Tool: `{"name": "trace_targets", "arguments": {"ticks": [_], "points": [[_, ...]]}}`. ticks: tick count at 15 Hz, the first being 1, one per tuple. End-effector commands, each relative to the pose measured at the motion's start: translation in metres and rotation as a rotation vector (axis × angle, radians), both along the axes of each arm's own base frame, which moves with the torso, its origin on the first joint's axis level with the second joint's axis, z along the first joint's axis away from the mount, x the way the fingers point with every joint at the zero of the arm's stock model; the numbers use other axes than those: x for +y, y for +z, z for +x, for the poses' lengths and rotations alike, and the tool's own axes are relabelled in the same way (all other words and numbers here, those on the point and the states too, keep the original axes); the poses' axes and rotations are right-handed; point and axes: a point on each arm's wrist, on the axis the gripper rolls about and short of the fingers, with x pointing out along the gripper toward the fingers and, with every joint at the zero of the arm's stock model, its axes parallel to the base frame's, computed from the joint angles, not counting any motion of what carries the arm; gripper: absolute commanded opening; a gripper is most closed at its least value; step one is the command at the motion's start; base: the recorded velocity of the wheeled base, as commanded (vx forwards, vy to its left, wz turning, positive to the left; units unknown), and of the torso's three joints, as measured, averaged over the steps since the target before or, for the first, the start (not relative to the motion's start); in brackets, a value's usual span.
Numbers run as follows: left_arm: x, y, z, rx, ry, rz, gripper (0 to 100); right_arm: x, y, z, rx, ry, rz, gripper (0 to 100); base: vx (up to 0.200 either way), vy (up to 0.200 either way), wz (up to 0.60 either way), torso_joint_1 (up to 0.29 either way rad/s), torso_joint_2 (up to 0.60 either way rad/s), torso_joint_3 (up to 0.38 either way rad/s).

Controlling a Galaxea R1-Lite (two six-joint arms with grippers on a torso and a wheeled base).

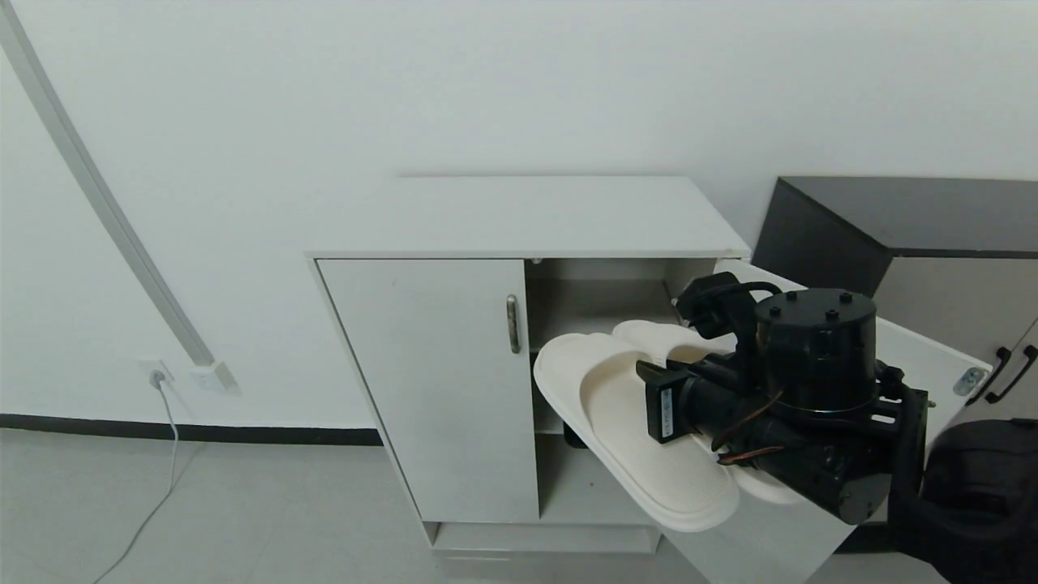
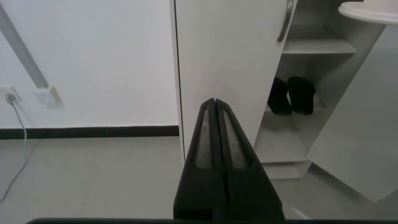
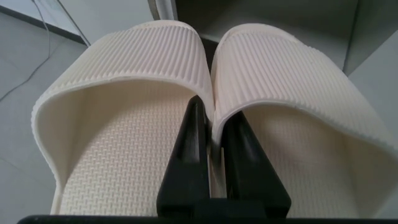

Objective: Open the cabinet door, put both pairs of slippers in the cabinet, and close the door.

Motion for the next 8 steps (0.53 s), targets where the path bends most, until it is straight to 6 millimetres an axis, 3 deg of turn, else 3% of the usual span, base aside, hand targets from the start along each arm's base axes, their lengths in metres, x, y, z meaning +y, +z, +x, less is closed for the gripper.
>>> {"name": "trace_targets", "arguments": {"ticks": [1,8], "points": [[0.0000,0.0000,0.0000,0.000,0.001,-0.002,0,0.0010,-0.0016,0.0007,0.004,0.000,-0.002,0,0.000,0.000,0.00,-0.188,0.49,0.310],[0.0000,0.0000,0.0001,0.001,0.001,-0.002,0,0.0005,-0.0031,-0.0005,0.005,0.002,-0.005,0,0.000,0.000,0.00,-0.159,0.48,0.321]]}}
